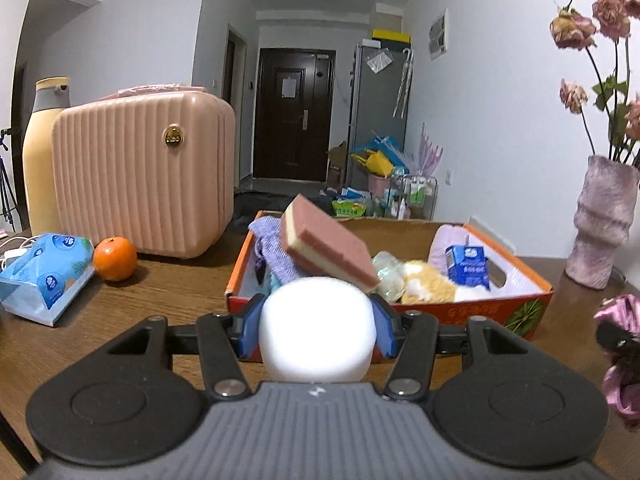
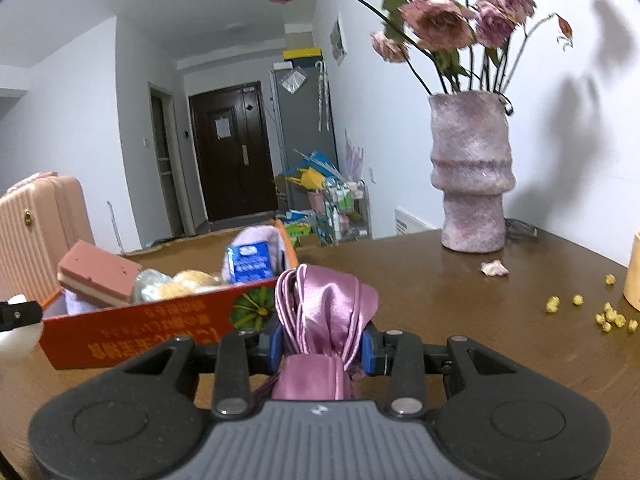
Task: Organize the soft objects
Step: 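Carry the white sponge and pink scrunchie over the cardboard box with both grippers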
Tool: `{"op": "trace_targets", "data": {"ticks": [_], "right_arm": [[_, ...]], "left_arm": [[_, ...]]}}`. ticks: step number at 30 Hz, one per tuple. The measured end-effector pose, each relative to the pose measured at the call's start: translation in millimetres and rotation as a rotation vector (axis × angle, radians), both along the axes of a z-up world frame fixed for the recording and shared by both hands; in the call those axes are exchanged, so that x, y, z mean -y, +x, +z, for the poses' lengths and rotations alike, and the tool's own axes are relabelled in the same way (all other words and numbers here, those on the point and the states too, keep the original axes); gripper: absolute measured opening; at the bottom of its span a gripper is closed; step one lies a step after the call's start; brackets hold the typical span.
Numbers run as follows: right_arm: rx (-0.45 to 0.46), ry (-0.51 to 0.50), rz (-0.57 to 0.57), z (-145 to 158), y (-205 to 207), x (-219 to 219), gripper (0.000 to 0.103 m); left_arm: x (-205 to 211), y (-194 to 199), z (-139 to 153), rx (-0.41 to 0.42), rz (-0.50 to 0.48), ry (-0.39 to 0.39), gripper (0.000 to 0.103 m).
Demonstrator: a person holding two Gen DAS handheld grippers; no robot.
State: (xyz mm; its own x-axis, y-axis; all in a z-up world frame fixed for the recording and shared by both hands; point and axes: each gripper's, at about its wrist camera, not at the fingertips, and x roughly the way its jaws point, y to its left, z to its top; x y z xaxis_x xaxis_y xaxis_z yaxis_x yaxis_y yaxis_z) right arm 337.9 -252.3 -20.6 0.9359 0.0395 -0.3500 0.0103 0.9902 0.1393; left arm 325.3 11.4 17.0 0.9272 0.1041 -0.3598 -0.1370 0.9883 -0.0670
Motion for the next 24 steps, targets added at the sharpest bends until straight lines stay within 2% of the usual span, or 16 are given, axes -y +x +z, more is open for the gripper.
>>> {"op": "trace_targets", "data": {"ticks": [12, 24], "right_arm": [[0.071, 0.039, 0.030, 10.5, 11.8, -29.8, 0.035], [0.111, 0.055, 0.047, 15.1, 38.1, -50.2, 0.035]], "left_arm": [[16.4, 2.8, 14.1, 0.066, 0.029, -0.023, 0.056], [17.0, 28.2, 24.7, 0.101, 0.053, -0.085, 0.056]]}}
